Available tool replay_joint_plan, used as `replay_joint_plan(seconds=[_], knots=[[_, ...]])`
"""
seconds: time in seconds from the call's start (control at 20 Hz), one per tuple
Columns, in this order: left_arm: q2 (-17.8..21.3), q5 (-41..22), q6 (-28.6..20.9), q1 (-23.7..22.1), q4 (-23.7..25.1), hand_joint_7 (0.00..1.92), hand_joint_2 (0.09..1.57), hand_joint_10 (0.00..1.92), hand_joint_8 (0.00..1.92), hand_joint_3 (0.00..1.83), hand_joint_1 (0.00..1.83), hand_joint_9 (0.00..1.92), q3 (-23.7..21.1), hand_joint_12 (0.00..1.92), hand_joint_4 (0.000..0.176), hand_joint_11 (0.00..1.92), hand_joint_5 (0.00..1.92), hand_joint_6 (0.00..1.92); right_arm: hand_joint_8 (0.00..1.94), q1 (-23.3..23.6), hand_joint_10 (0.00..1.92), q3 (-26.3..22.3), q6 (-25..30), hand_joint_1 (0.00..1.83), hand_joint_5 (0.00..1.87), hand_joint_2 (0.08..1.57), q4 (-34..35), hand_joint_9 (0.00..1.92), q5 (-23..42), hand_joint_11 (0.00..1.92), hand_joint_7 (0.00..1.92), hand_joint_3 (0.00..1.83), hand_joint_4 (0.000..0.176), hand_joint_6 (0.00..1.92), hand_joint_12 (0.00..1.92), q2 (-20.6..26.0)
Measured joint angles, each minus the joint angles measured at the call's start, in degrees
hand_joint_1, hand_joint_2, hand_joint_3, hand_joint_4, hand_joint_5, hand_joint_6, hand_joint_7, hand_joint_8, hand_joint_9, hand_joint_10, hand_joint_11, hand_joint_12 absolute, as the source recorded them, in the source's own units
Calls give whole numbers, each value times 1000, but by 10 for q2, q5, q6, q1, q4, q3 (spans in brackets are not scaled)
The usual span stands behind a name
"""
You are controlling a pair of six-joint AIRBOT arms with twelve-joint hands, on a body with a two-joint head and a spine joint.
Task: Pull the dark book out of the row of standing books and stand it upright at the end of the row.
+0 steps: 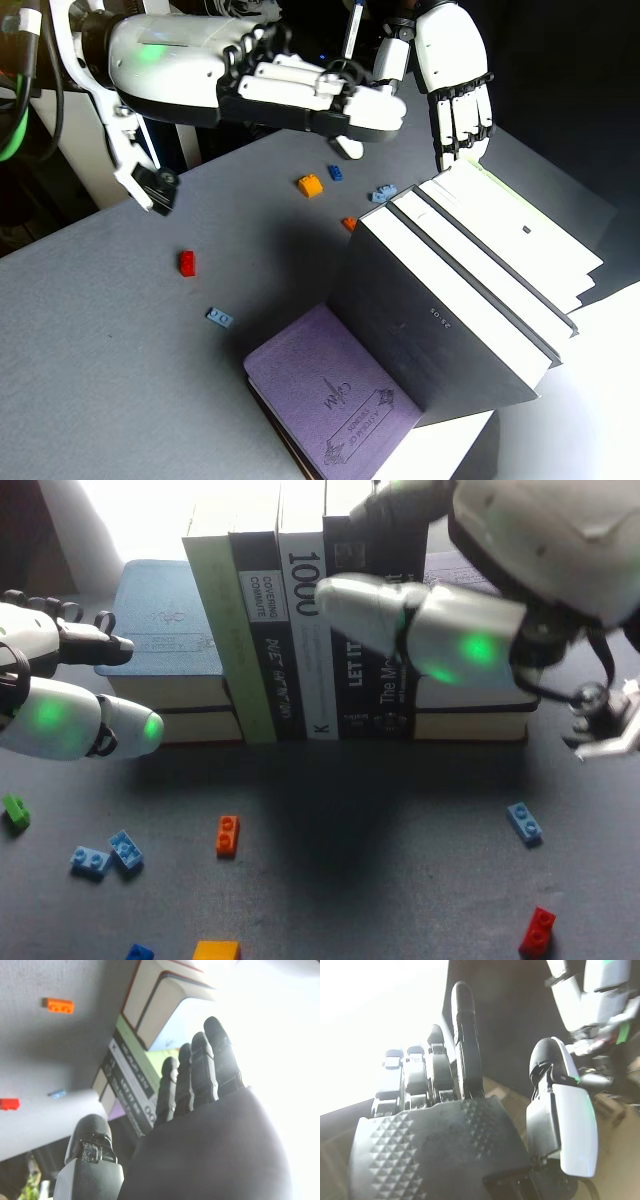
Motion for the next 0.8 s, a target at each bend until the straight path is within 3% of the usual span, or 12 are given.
replay_joint_plan(seconds=[0.35, 0.7, 0.8], knots=[[0, 4, 0, 0, 1, 109, 1202, 3, 1, 3, 2, 109, 0, 450, 34, 0, 118, 3, 0, 10, 0, 55, 4, 0, 763, 1177, -3, 21, -3, 0, 201, 2, 0, 105, 0, -36], [0, 5, 0, 0, 0, 95, 1179, 0, 0, 0, 0, 94, 0, 418, 28, 0, 100, 0, 4, 10, 0, 76, 17, 21, 782, 1181, 6, 16, -7, 0, 213, 3, 0, 105, 0, -48], [0, 4, 0, 0, 0, 95, 1171, 2, 0, 0, 0, 99, 0, 443, 35, 0, 106, 2, 0, 3, 0, 76, 19, 21, 768, 1182, 9, 16, -8, 0, 201, 4, 0, 97, 0, -48]])
